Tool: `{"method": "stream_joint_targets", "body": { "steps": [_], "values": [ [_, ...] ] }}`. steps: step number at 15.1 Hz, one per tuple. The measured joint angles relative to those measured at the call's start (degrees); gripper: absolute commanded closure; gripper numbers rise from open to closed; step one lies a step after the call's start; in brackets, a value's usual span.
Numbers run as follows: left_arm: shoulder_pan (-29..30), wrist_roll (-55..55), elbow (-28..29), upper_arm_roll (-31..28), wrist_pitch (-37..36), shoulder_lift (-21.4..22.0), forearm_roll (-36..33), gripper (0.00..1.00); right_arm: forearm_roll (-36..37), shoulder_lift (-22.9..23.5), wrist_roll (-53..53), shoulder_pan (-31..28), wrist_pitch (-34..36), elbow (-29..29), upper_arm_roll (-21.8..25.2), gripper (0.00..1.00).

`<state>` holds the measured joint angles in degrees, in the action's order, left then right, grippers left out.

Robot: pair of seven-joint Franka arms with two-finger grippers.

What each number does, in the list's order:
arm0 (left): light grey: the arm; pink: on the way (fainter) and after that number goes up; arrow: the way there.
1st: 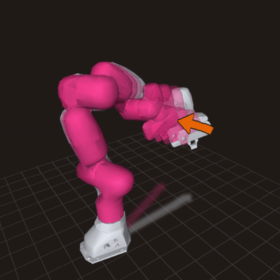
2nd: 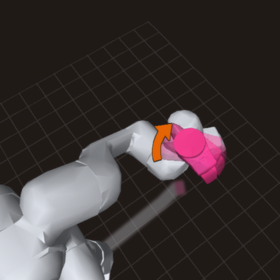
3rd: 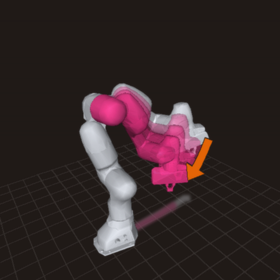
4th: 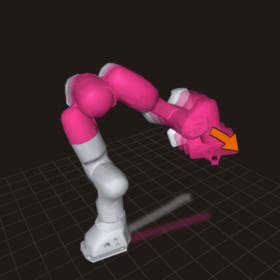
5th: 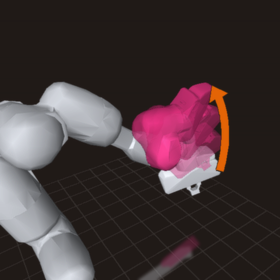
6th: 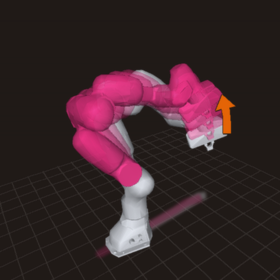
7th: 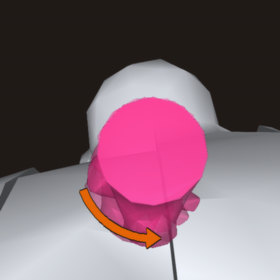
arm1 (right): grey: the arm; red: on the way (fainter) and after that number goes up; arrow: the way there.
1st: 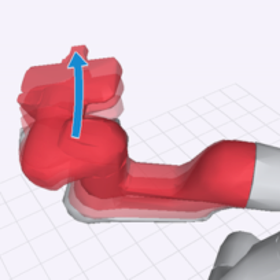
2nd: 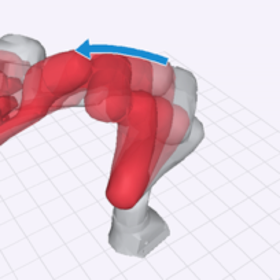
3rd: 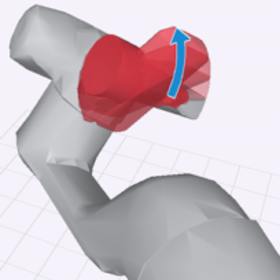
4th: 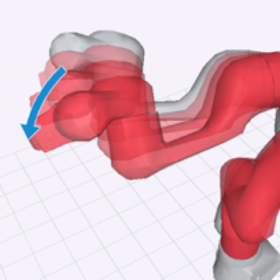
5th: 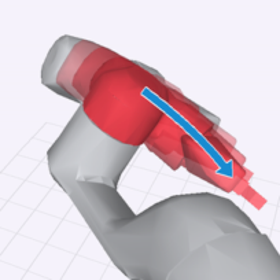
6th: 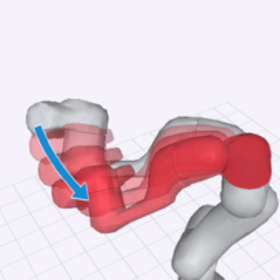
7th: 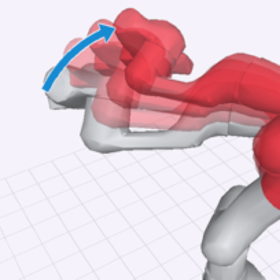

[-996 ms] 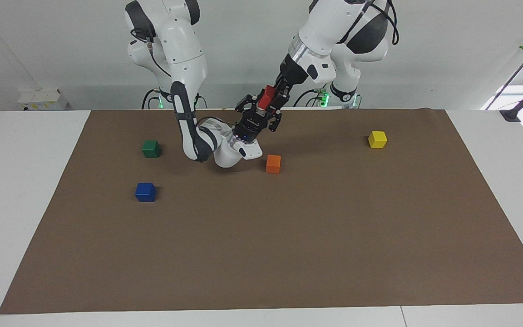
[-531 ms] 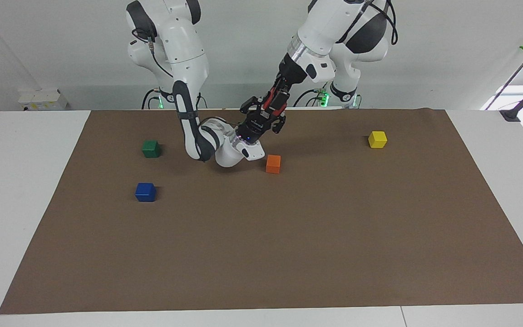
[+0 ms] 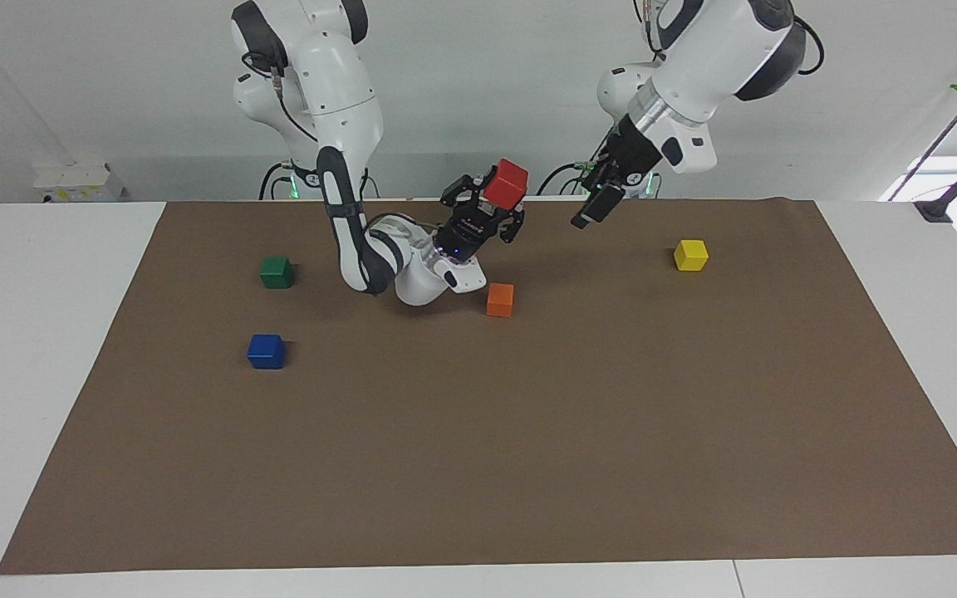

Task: Transfer red block to right arm and stack on blue block
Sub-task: 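Open the left gripper and withdraw it while the right gripper holds the block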

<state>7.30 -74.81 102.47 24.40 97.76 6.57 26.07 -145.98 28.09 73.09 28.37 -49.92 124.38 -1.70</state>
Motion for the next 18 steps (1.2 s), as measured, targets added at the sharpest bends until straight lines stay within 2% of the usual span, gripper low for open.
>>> {"method": "stream_joint_targets", "body": {
  "steps": [2, 6, 9, 11, 15, 18],
  "values": [
    [3.3, 12.5, 2.1, -0.1, 0.0, 0.8, -1.8, 0.0, 0.0, -1.4, -0.6, -0.1, -1.1, 0.0, 0.0, 1.0],
    [10.1, 39.3, 4.3, -0.3, 0.2, 0.5, -11.2, 0.0, 0.0, -7.4, -6.0, -1.2, -8.3, 0.2, 0.1, 1.0],
    [10.5, 47.2, 3.6, 0.1, 0.2, -2.0, -20.3, 0.0, 0.0, -12.1, -9.9, -2.1, -14.9, 0.8, 0.1, 1.0],
    [9.6, 50.1, -1.0, 0.8, -2.5, -5.7, -24.3, 0.0, 0.0, -15.2, -12.7, -2.4, -20.9, 1.1, 0.1, 1.0],
    [8.6, 56.0, -17.9, 1.2, -11.8, -17.1, -31.4, 0.0, 0.0, -25.9, -22.2, -2.5, -40.5, 1.0, 0.1, 1.0],
    [7.7, 56.1, -22.2, 0.9, -12.3, -22.0, -31.3, 0.0, 0.0, -34.4, -28.6, -2.4, -53.9, 0.9, 0.1, 1.0]
  ]
}}
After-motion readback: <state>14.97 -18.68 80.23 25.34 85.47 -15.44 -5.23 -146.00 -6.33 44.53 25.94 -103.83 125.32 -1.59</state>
